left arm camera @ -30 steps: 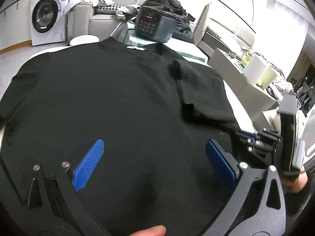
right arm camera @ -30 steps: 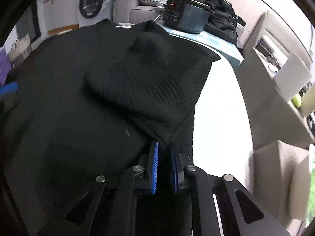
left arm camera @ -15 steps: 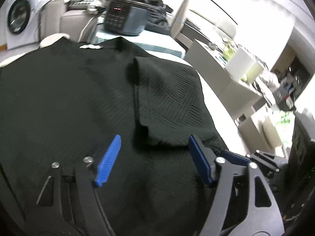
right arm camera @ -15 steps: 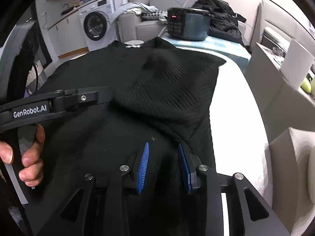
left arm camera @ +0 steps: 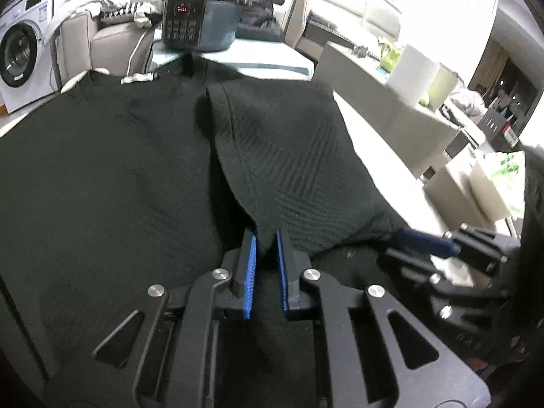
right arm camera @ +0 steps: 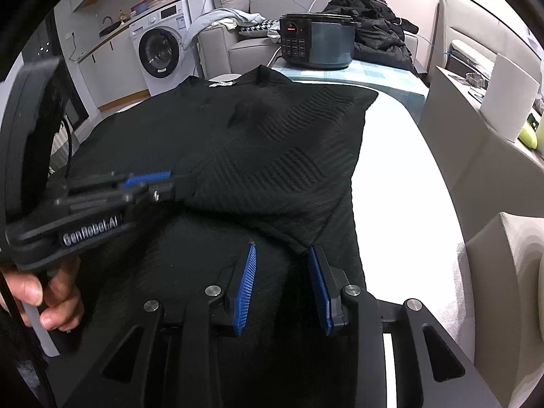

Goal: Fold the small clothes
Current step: 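Open the right gripper to release the folded sleeve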

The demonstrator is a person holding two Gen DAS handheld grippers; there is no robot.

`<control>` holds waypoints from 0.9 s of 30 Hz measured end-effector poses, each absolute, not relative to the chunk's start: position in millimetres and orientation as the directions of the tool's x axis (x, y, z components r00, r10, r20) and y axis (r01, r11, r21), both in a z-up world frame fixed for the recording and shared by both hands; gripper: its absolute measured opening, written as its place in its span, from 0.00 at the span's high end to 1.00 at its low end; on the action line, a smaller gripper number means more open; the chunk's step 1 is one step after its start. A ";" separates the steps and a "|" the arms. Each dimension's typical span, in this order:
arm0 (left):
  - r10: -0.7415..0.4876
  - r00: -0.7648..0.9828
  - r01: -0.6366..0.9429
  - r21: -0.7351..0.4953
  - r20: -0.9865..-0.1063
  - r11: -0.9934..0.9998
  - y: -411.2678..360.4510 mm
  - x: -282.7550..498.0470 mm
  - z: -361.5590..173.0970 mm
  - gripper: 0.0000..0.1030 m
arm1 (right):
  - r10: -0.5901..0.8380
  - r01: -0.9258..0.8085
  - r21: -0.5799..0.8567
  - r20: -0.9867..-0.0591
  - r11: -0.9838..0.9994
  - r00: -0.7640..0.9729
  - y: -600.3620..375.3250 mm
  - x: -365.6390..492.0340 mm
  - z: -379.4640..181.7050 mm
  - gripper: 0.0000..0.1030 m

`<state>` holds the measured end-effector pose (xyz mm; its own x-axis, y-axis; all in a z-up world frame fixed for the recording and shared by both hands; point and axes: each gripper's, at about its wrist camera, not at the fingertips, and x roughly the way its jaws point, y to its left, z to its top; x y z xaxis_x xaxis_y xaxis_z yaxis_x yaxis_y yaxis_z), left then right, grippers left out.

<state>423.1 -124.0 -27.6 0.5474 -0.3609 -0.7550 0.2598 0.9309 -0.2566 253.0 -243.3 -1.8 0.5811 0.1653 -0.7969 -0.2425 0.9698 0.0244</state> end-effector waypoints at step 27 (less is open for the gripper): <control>-0.296 0.603 0.250 -0.177 -0.740 0.952 -114.8 397.2 -5.9 0.60 | 0.111 -0.155 0.019 -0.786 0.988 0.608 -242.2 262.7 14.5 0.57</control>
